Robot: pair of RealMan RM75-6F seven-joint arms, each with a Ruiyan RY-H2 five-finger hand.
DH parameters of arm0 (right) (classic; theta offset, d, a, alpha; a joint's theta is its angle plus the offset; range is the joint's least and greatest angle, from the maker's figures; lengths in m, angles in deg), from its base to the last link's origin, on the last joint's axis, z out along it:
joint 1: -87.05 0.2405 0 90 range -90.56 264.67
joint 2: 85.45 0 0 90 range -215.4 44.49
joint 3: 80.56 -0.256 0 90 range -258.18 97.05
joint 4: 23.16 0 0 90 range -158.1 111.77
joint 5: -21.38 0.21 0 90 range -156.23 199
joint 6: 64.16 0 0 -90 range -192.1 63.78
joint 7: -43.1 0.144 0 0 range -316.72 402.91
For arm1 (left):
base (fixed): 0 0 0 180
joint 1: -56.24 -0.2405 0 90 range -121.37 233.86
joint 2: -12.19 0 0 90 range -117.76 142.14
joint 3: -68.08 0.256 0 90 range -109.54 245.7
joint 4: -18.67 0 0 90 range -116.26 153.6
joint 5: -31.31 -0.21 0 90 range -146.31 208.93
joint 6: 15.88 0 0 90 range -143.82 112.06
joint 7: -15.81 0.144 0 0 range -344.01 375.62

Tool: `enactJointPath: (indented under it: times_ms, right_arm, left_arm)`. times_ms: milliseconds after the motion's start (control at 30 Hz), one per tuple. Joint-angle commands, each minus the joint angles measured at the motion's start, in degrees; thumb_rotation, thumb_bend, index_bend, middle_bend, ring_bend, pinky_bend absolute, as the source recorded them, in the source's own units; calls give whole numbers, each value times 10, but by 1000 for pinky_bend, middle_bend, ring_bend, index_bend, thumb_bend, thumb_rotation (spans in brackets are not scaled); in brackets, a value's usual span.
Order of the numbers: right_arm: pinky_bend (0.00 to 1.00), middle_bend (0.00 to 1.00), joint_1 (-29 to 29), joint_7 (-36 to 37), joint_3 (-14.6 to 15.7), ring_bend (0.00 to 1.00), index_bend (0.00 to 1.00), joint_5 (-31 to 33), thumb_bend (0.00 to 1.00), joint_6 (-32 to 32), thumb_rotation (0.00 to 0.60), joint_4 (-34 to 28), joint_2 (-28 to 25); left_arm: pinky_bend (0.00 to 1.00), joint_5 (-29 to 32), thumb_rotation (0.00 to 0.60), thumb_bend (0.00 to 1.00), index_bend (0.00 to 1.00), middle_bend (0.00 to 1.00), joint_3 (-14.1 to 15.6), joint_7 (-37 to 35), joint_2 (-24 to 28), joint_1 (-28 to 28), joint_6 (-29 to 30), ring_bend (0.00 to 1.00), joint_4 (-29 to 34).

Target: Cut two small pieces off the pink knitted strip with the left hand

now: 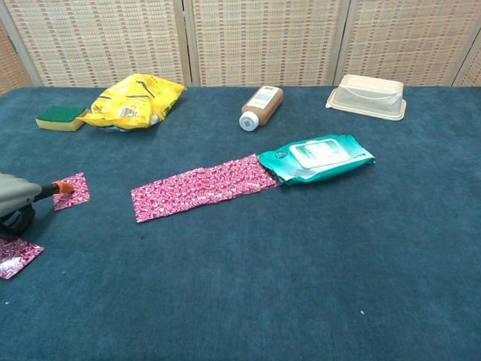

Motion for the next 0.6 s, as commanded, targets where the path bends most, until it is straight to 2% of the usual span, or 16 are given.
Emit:
enactJointPath:
  times_ms: [33, 300, 433, 600]
  right_arm:
    - [233, 0, 0, -1, 0, 0, 0, 1, 53, 1, 600, 0, 1]
    - [234, 0, 1, -3, 0, 0, 0, 3, 52, 4, 600, 0, 1]
    - [234, 0, 2, -4, -2, 0, 0, 9, 53, 7, 600, -1, 1]
    - [234, 0, 1, -5, -2, 0, 0, 5, 53, 2, 600, -1, 2]
  left_arm:
    - [689, 18, 600, 834, 158, 652, -3, 14, 0, -4, 15, 731, -7]
    - [696, 22, 600, 831, 160, 642, -4, 20, 4, -9, 35, 729, -1]
    - [697, -97, 600, 816, 159, 578, 1, -74, 22, -43, 109, 699, 22]
    - [644, -225, 600, 765, 115, 399, 25, -214, 64, -99, 192, 540, 33]
